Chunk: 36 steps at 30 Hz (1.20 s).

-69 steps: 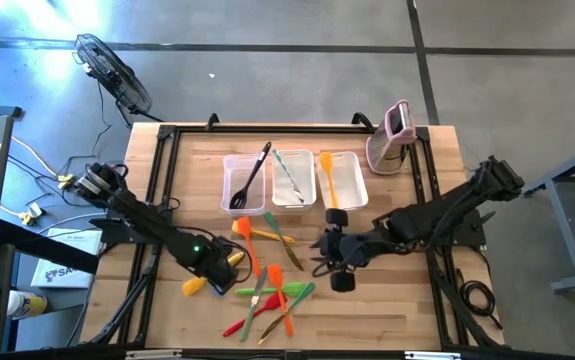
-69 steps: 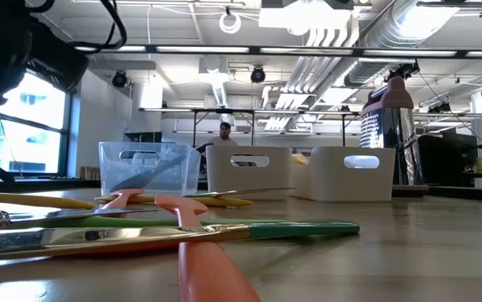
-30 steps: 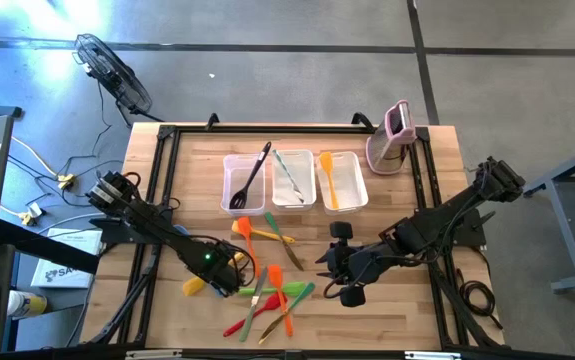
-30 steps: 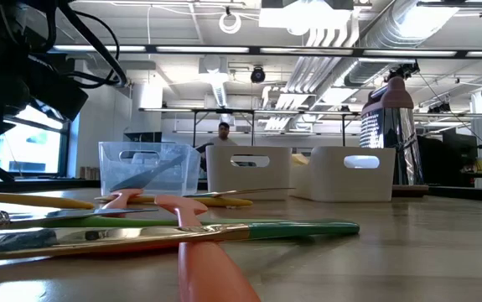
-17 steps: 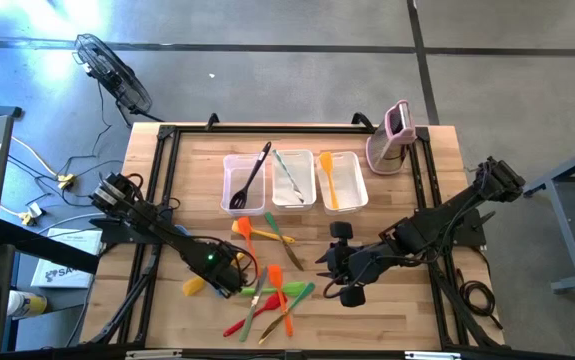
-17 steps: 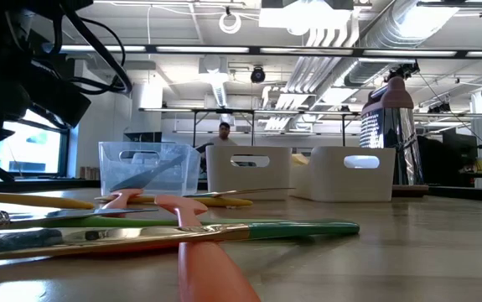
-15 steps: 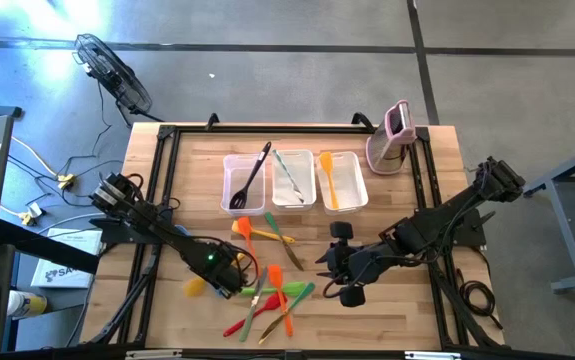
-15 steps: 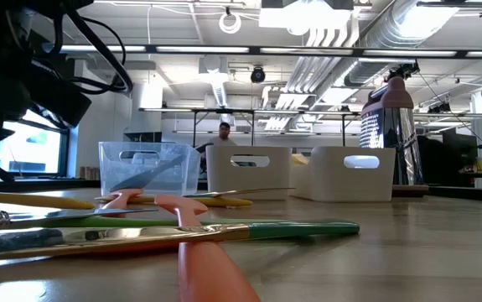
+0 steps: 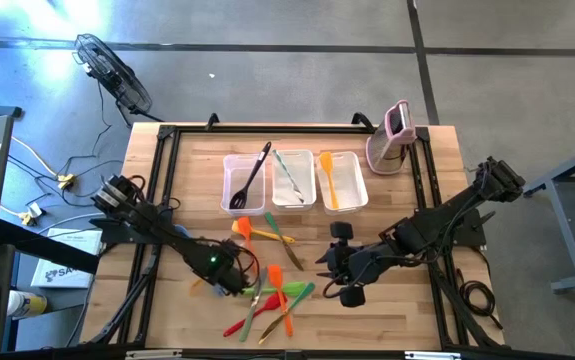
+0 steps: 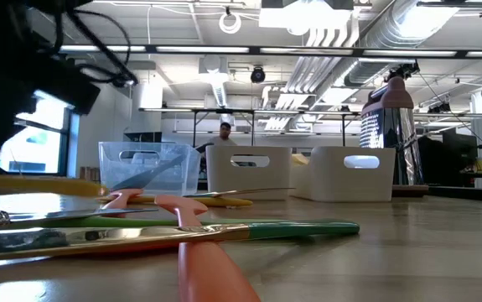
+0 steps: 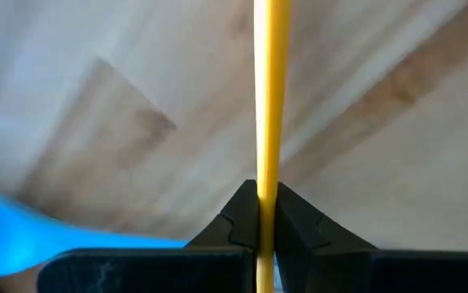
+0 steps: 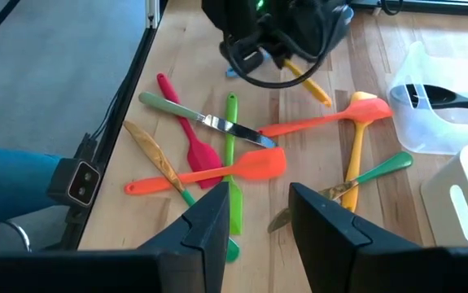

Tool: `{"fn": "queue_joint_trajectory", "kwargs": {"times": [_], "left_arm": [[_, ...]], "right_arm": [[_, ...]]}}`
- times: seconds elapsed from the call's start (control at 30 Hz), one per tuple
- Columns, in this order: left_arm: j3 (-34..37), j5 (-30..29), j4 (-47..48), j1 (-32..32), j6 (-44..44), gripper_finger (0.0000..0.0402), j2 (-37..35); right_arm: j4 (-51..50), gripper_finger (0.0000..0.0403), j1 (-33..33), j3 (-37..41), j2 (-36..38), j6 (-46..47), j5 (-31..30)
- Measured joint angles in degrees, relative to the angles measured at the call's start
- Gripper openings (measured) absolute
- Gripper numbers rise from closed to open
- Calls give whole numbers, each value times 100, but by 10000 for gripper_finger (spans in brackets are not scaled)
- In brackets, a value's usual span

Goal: Pick & Place Kitchen Items
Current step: Put the bottom yellow spatula into the right white bin

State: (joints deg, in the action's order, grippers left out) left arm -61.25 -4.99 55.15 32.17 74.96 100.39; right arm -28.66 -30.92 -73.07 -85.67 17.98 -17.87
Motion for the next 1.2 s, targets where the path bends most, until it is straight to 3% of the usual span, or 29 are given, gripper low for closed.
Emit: {"fn": "queue_joint_trajectory", "kwargs": {"times": [0.23,0.43,0.6,0.8,0.93,1.07,1.2], "left_arm": [[-1031,-551,1372,11,25,9,-8],[-2149,-1842,2235,58,-188,9,-23],[-2855,-3489,1862,58,-1090,9,-26],[-3296,-4640,474,51,-2714,9,-52],[-3373,-4509,-1151,95,-4532,9,-54],[-3381,-3573,-2809,109,-6158,9,-116],[-3388,-2881,-3858,128,-7165,9,-124]], "right_arm": [[294,119,-197,-1,0,-146,7],[880,119,-435,-1,2,-325,7],[1878,119,-763,-1,46,-796,405],[2728,119,-1392,-1,325,-1663,130],[2846,119,-1915,-5,462,-2408,-1080],[2847,119,-2251,-5,468,-2960,-2639],[3005,119,-2297,-5,431,-3003,-3552]]}}
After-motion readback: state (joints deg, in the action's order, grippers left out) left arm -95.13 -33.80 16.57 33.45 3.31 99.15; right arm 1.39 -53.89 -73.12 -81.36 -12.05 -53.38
